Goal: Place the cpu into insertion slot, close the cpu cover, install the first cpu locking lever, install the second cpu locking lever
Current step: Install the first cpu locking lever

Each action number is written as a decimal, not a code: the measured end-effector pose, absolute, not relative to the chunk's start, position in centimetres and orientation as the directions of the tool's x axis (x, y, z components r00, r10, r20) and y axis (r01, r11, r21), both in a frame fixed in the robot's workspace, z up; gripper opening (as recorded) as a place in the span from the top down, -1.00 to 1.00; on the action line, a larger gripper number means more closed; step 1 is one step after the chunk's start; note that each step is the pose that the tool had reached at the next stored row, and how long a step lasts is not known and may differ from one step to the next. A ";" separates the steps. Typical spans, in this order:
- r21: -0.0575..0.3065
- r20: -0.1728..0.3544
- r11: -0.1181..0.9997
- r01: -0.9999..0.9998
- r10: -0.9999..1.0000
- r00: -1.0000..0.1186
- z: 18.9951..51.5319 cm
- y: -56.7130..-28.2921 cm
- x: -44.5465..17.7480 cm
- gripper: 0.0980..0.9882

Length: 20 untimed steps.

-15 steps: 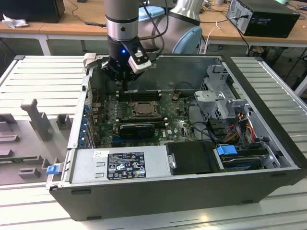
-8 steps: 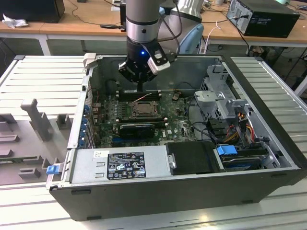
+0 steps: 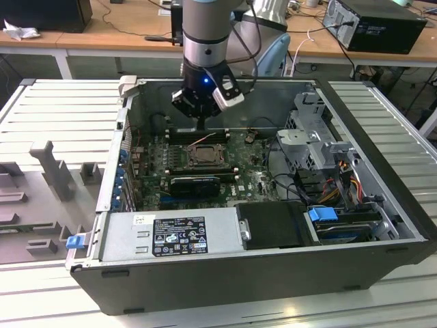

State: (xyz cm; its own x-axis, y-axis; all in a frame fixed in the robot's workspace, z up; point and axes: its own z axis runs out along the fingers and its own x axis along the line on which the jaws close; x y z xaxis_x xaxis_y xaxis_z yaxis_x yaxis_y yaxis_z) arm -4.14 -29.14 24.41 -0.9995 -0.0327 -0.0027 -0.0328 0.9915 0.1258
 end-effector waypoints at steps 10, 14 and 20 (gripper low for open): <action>0.127 -0.003 0.991 -0.032 -0.032 -0.999 23.0 -29.1 -3.4 0.98; 0.127 -0.003 0.991 -0.032 -0.032 -0.999 22.5 -29.1 -3.0 0.98; 0.127 -0.003 0.991 -0.034 -0.034 -0.999 21.9 -29.1 -2.2 0.98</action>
State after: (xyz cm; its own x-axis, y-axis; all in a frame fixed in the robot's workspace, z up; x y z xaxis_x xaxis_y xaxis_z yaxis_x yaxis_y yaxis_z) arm -2.22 -29.13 21.94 -0.9994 -0.0338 -0.0026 -0.0338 0.9913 0.1269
